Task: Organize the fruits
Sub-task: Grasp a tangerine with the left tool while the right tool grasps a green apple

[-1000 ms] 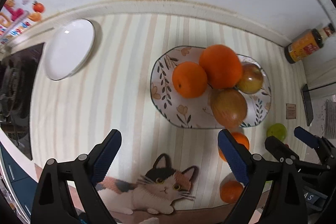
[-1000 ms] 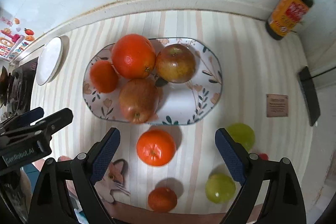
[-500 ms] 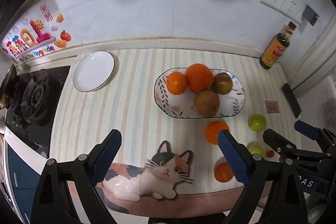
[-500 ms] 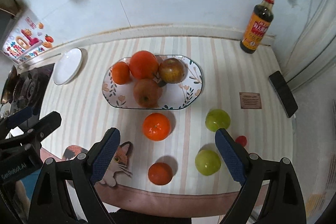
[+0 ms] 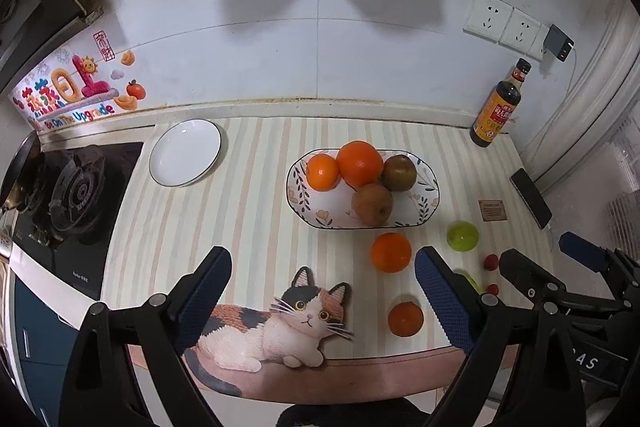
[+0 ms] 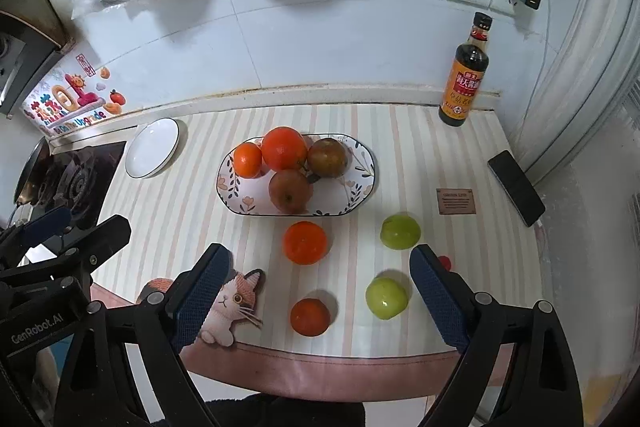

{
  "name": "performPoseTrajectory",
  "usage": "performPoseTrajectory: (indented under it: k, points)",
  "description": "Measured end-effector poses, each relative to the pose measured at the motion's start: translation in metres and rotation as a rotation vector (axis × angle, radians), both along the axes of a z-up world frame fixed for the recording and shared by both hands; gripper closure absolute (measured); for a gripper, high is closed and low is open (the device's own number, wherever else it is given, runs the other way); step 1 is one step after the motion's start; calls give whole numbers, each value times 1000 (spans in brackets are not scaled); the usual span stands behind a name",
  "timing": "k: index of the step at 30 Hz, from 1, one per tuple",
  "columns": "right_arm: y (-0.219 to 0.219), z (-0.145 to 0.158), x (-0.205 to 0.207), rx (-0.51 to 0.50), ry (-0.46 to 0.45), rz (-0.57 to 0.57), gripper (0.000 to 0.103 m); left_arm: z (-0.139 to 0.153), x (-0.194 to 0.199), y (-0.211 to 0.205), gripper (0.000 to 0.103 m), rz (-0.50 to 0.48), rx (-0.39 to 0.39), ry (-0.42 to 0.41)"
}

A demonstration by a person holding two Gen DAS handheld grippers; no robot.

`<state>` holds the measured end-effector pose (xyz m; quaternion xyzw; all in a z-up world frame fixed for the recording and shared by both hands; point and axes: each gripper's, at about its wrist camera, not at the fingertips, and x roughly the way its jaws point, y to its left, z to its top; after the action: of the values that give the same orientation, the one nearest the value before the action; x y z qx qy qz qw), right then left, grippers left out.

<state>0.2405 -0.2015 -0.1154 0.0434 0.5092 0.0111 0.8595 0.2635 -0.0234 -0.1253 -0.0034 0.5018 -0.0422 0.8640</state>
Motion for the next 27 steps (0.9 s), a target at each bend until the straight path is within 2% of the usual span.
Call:
performPoseTrajectory:
  k: [8, 12, 14, 19, 22, 27]
  points:
    - [-6, 0, -3, 18, 6, 0, 9, 1, -1, -2, 9, 3, -16, 1]
    - [-20, -5, 3, 57, 5, -27, 2, -2, 5, -6, 8, -7, -31, 13]
    - [-32, -14, 9, 70, 28, -49, 2, -9, 15, -10, 0, -15, -35, 43]
    - [-75, -62, 33, 131, 143, -110, 2, -44, 41, -25, 0, -22, -26, 128]
    - [-103, -102, 47, 204, 235, -143, 2, -76, 60, -43, 0, -40, -5, 204]
    - [-122, -161, 53, 243, 350, -162, 3, -134, 88, -74, 0, -83, 47, 337]
